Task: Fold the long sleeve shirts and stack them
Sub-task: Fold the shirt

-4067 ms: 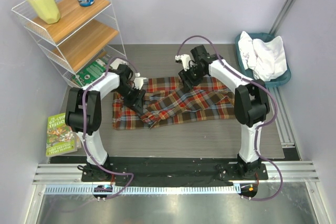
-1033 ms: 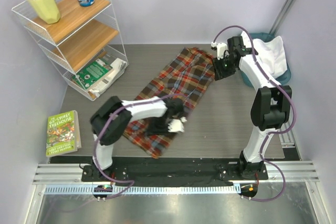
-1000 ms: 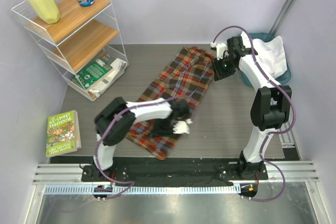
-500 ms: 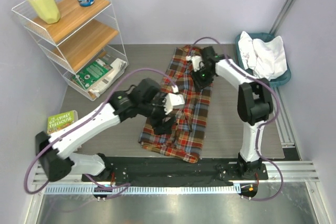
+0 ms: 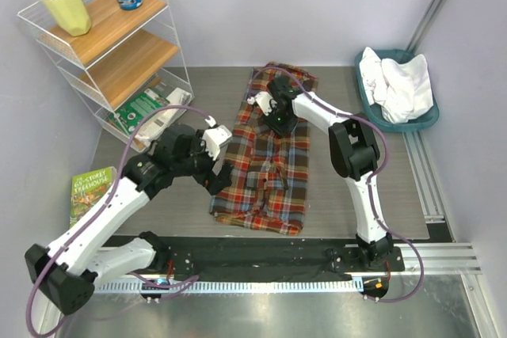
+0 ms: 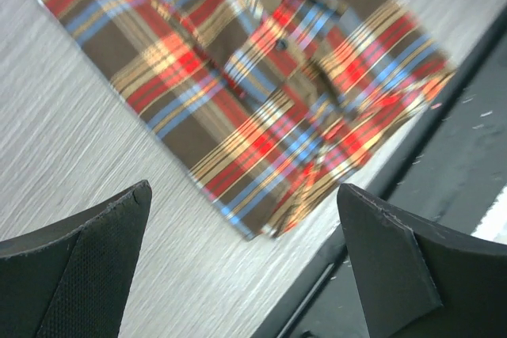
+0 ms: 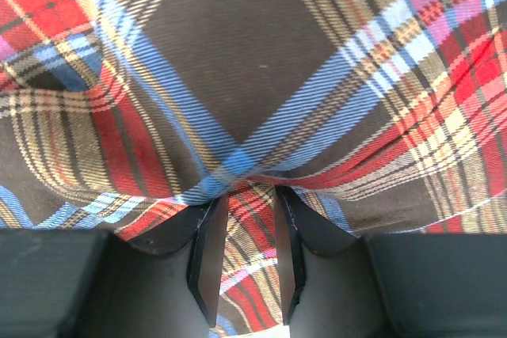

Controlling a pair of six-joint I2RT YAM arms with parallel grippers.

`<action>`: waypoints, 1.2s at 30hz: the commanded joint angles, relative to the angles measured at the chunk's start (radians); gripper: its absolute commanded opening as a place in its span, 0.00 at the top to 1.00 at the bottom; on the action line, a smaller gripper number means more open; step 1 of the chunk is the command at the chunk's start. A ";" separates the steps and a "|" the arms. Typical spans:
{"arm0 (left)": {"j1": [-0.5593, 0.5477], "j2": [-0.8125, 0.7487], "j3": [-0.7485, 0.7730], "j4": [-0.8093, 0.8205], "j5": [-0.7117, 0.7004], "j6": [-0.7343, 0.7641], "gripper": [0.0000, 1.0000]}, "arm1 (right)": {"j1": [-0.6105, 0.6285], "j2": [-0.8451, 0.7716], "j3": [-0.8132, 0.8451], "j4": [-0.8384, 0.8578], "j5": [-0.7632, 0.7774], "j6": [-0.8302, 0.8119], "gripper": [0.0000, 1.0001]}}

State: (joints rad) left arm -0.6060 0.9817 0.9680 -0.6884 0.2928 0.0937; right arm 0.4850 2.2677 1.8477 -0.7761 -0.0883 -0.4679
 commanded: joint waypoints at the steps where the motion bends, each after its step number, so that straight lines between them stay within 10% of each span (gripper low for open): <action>1: 0.011 0.163 0.024 -0.011 -0.049 0.092 0.00 | -0.006 0.030 0.013 0.075 0.076 -0.152 0.64; 16: -0.060 0.408 -0.043 0.153 -0.027 0.158 0.35 | -0.059 -0.511 -0.290 -0.094 -0.284 0.277 0.52; 23: -0.064 0.528 -0.014 0.102 -0.053 0.133 0.43 | -0.060 -0.467 -0.519 0.043 -0.225 0.310 0.57; 36: -0.172 0.749 0.089 0.056 0.022 -0.023 0.61 | -0.207 -0.278 -0.464 0.058 -0.165 0.229 0.60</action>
State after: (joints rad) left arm -0.7101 1.6886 1.0111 -0.6285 0.2649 0.1513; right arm 0.3573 1.9572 1.3521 -0.7403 -0.2955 -0.1886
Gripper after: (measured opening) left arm 0.406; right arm 0.407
